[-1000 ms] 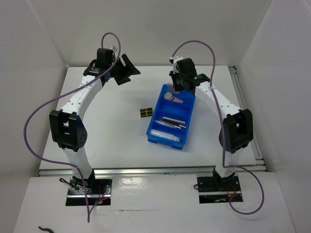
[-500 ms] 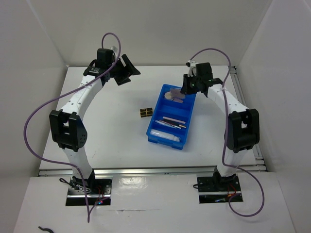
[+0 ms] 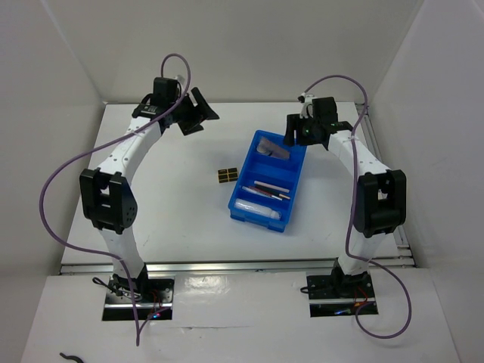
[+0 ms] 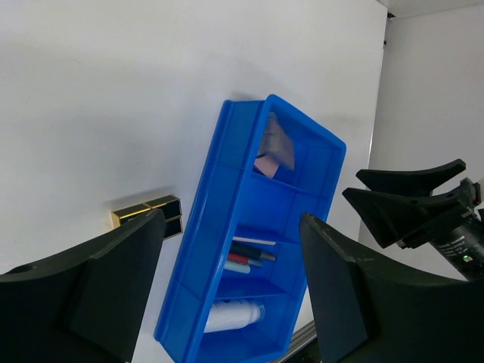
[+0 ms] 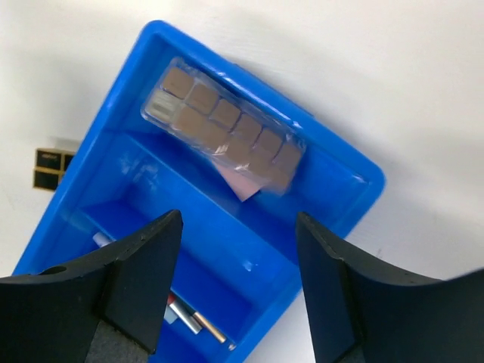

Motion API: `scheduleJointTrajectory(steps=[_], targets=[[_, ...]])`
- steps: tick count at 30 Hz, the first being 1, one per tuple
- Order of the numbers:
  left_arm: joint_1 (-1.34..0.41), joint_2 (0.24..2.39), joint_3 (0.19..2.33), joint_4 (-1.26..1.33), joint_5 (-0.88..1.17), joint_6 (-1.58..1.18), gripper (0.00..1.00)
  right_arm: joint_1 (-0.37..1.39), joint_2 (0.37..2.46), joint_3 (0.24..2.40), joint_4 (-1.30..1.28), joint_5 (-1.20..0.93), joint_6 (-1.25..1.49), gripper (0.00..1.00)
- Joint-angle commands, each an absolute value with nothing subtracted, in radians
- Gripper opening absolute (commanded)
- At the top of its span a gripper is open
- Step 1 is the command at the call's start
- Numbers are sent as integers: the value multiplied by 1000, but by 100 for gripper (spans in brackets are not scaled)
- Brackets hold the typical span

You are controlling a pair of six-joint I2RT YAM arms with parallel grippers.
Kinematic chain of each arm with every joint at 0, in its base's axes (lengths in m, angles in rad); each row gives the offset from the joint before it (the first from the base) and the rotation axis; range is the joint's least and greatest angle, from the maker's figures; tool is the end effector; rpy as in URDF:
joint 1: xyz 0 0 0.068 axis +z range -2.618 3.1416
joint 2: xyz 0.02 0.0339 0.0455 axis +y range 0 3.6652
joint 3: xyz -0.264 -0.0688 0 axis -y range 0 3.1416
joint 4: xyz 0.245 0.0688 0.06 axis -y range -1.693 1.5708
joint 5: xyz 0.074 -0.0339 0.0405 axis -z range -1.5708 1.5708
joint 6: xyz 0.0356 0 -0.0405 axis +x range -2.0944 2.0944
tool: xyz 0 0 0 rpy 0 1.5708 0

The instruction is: Organize the makeup

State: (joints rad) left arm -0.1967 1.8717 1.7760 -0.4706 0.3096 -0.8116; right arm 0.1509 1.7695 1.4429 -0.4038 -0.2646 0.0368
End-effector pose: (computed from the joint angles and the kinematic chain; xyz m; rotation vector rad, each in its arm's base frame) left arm 0.4283 -0.0964 0.3441 -0.4953 2.1950 -0.9011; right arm 0.3981 0.0700 0.2782 -0.2675 2.2873 0.4008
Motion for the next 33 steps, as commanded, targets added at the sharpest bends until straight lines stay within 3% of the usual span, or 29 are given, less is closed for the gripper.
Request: scheduleJointTrajectory(steps=[1,5,6,7,9,11,12,13,15,16,18,21,25,33], targets=[[-190,1898,1830,-485,322,-781,85,156,1721,1450,-388,-170,57,69],[-190,1908,1841,-526,322,-758,83,166,1698,1459,-400,-103,66,58],[-190,1908,1829,-526,331,-758,82,178,1698,1459,-411,-92,66,50],[-190,1896,1818,-526,331,-746,81,178,1698,1474,-422,-74,77,26],[-212,1887,1780,-537,331,-719,74,210,1698,1503,-477,-74,77,13],[-221,1887,1769,-537,319,-687,65,245,1698,1503,-506,-74,86,8],[-232,1910,1769,-560,310,-671,59,256,1687,1503,-515,-74,86,9],[-232,1969,1799,-596,272,-643,46,256,1687,1503,-528,-74,98,12],[-241,2057,1921,-693,236,-618,44,281,1669,1494,-538,-74,109,24],[-241,2100,1962,-797,209,-618,45,281,1669,1494,-548,-74,118,28],[-265,2188,2009,-857,175,-609,60,290,1660,1494,-558,-74,118,34],[-293,2201,1976,-830,124,-609,67,311,1660,1517,-583,-106,127,41],[-337,2271,1989,-813,94,-598,76,321,1680,1529,-603,-94,127,41],[-357,2370,2086,-867,45,-552,80,330,1680,1540,-621,-63,118,41]])
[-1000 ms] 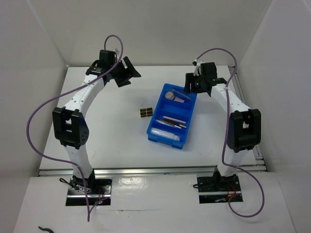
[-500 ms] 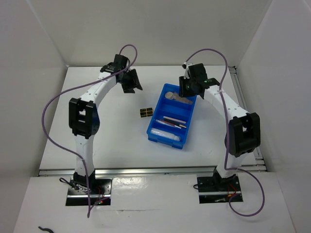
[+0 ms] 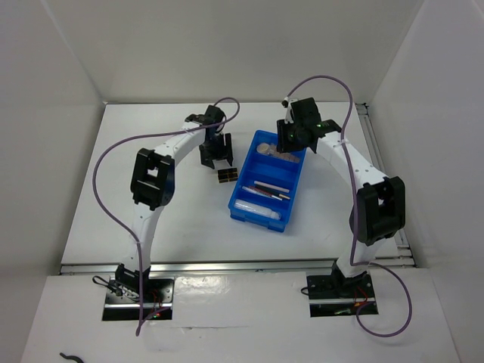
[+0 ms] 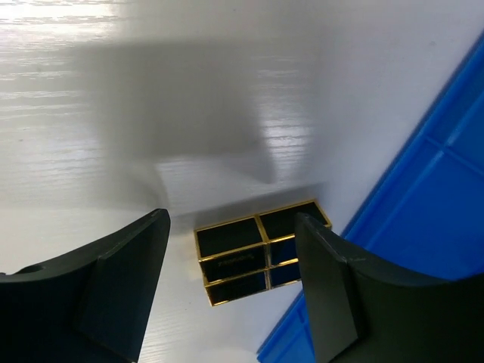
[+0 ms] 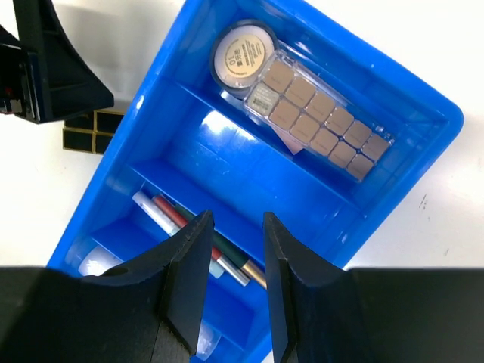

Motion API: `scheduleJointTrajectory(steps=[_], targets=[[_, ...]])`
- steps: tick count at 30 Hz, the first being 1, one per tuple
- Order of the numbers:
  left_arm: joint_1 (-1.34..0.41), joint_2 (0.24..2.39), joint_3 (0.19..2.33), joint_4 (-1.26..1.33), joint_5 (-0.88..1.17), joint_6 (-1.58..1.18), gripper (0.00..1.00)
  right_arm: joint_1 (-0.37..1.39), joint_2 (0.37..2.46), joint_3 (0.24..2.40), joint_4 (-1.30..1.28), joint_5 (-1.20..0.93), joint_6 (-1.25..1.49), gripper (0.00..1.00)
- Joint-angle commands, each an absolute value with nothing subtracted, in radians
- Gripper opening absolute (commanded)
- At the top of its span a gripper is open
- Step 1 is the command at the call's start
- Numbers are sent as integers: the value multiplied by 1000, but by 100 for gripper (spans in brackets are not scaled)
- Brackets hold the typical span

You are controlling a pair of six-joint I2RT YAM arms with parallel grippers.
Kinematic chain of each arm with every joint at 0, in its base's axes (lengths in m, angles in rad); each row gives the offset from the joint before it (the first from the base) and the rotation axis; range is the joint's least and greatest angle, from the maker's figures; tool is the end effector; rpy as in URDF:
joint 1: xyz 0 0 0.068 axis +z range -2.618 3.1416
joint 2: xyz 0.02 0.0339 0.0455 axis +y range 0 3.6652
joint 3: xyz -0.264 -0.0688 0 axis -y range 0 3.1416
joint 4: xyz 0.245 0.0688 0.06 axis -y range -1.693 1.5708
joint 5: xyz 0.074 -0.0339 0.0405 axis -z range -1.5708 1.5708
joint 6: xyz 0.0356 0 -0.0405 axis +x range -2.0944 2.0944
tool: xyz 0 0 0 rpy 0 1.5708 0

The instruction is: Organize the makeup

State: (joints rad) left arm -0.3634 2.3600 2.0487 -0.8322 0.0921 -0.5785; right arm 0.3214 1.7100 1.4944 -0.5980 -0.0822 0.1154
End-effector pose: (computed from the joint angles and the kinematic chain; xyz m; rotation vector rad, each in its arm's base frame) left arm 0.4702 -0.1823 0.1819 -0.2704 2.7632 -0.3873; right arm 0.3634 0.1241 0.3016 -0.2861 2.3854 0.3035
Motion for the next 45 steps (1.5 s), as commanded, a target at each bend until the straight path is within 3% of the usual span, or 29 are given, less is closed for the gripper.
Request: scheduleJointTrajectory(steps=[1,18,26,30,34,45], targets=[[-368,2379,2086,-880,34,-552,80,330,1680,1540,-621,-63,118,41],[-350,2251,1853,-871,-135,-583,78,330,1680,1540,-621,-54,118,42],[-316,2163,1780,-848,-78,-514,78,339,1680,1540,-621,-63,118,42],[-316,2057,1688,-726,96,-474,78,339,1680,1540,-621,-63,118,42],[-325,2078,1732,-698,196,-437,78,339,1680,1540,-621,-63,118,42],[-368,2260,1936,-798,192,-408,79,348,1680,1540,-630,-54,118,42]])
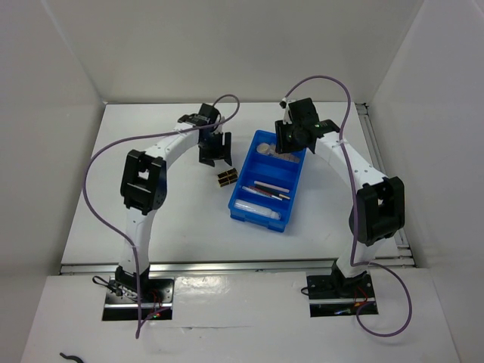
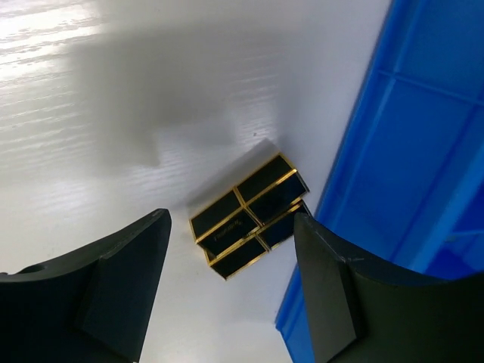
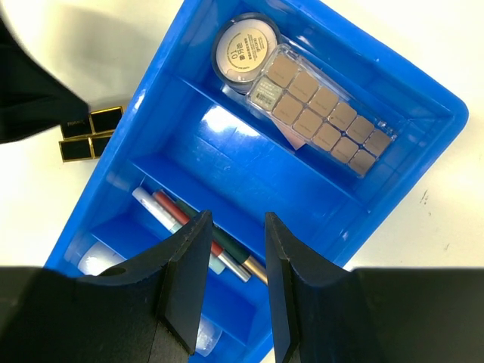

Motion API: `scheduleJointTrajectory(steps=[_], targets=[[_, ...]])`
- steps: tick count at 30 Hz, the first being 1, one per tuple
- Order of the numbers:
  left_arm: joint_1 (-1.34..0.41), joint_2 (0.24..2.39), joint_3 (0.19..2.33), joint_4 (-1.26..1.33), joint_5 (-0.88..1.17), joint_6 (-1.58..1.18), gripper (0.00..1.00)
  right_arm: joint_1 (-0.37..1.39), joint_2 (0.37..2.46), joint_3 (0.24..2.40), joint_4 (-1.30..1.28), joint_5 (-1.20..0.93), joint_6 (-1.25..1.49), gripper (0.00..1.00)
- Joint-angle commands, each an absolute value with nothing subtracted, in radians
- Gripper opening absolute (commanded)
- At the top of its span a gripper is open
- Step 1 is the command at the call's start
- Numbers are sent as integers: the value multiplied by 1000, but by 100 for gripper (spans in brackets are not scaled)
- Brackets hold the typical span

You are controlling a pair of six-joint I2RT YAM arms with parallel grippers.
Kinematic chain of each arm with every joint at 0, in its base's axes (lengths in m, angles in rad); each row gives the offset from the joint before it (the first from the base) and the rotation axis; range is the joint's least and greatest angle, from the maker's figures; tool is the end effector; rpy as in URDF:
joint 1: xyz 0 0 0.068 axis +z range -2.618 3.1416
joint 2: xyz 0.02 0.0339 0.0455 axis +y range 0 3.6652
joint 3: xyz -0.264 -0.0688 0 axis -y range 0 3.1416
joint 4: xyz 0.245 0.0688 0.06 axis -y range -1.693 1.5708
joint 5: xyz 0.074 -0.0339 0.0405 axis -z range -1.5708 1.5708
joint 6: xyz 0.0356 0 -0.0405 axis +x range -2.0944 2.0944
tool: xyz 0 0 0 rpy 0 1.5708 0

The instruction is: Organize the makeup

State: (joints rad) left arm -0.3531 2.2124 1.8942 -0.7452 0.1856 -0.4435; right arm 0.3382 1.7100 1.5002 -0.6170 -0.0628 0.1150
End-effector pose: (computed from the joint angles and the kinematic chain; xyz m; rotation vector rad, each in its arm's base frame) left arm 0.4504 -0.1730 0.2101 -0.0569 2.7009 -0.5033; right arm 0.3605 0.1292 0.3020 -0.2984 2.3966 0.2856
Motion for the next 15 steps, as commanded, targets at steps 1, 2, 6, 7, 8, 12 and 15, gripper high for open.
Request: scheduleJointTrajectory(steps=[1,2,6,7,8,12,15], targets=[[-368,2270,1936,-808,167,-408,79,348,1680,1540,-630,-45,118,42],[-368,2270,1936,-808,158,-394,79,348,1680,1540,-630,-44,118,42],[-377,2290,1936,-842,111,-385,79,348,1680,1540,-630,-44,118,42],[-377,2301,1945,-851,97,-385,79,348,1680,1540,-630,-44,118,42],[-377,2301,1945,-851,74,-385,79,348,1680,1540,-630,-44,118,42],[-377,2301,1922,-883,-26,-403,79,348,1680,1540,-630,-44,118,42],[-367,2277,1892,-884,-95,-436,78,348,1680,1540,-630,-44,118,42]])
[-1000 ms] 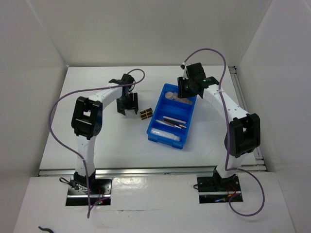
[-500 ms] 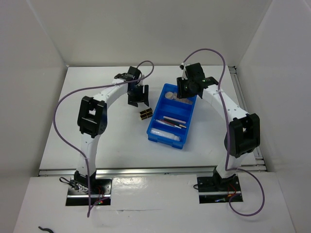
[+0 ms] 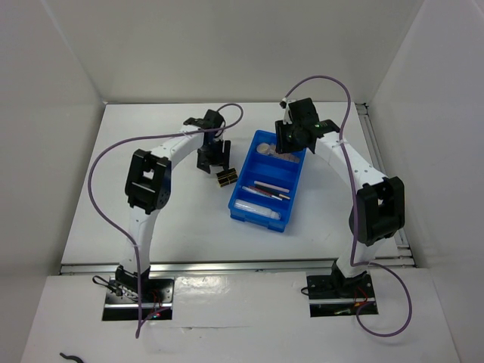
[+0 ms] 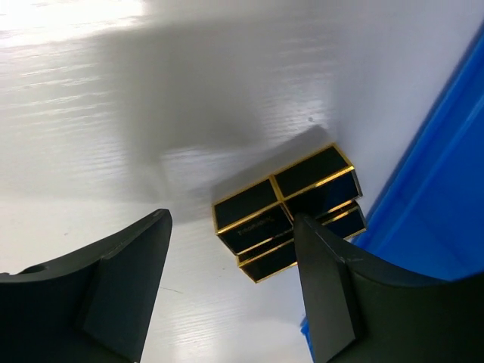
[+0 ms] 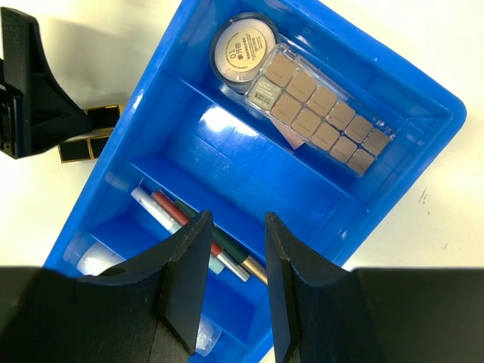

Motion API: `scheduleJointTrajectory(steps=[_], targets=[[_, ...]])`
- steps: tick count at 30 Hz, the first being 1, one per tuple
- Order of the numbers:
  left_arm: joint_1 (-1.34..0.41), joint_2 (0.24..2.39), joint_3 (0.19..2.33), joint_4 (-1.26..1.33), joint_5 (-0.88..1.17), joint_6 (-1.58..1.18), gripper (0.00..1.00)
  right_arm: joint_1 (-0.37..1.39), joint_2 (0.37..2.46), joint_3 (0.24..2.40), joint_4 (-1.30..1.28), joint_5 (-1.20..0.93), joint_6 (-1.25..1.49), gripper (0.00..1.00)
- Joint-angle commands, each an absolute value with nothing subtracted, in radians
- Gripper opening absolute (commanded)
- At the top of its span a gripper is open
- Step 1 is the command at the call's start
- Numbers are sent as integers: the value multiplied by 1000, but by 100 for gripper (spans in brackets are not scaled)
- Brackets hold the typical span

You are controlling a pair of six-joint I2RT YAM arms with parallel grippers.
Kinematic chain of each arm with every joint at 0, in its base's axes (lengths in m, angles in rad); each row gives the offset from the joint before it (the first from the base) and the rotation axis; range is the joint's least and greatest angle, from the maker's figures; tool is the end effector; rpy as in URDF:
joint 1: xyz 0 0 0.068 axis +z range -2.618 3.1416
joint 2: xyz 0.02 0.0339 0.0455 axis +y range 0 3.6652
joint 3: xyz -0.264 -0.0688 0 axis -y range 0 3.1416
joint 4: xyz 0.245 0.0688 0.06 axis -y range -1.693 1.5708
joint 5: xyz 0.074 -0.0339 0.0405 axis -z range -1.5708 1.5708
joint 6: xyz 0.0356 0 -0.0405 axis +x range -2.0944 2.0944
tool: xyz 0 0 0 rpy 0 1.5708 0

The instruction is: Organize the makeup

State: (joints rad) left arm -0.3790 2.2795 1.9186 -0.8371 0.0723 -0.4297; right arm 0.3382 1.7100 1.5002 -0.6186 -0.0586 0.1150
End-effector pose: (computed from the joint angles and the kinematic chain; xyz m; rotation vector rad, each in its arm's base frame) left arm 0.4469 -0.1808 0.1816 -0.0521 2.8111 -0.3021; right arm 0.3604 0.1290 0.3019 -0.2965 2.3980 0.2803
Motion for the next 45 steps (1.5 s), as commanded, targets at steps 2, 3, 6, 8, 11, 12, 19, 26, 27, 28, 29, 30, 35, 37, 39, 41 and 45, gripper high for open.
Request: scheduleJointTrajectory(steps=[2,3,6,8,11,12,19,26,27,28,29,30,35,37,39,41,45], targets=[[-339,2261,1849,-884,-116,-456,78,348,1680,1540,-630,-44,118,42],[-318,2252,1835,-884,-117,-456,78,348,1680,1540,-630,-44,118,42],[-298,2208,1776,-864,-160,-443,78,348,1680,1540,-640,-44,118,42],[-298,2194,1752,-853,-172,-434,78,348,1671,1531,-640,-35,118,42],[-288,2174,1740,-842,-148,-434,78,348,1671,1531,-640,-35,118,42],[-288,2174,1740,-842,-134,-434,78,348,1671,1531,-640,-35,118,42],[-279,2065,1700,-819,-71,-461,99,357,1671,1540,-640,-46,118,42],[-279,2034,1654,-715,12,-390,99,367,1680,1540,-640,-46,118,42],[-279,2052,1678,-727,21,-371,99,367,1680,1549,-640,-46,118,42],[-279,2071,1692,-727,34,-351,99,367,1680,1549,-640,-46,118,42],[-290,2092,1713,-754,23,-339,99,367,1680,1549,-640,-46,118,42],[-301,2135,1735,-771,6,-325,99,367,1680,1549,-640,-46,118,42],[-310,2178,1792,-828,-44,-292,98,367,1680,1549,-640,-37,118,42],[-310,2168,1782,-819,-44,-282,99,367,1680,1549,-649,-37,118,42],[-310,2177,1782,-819,-44,-282,99,367,1680,1549,-649,-37,118,42],[-310,2189,1782,-828,-44,-282,99,367,1680,1549,-649,-37,118,42],[-310,2230,1816,-810,-44,-304,99,367,1680,1549,-649,-37,118,42]])
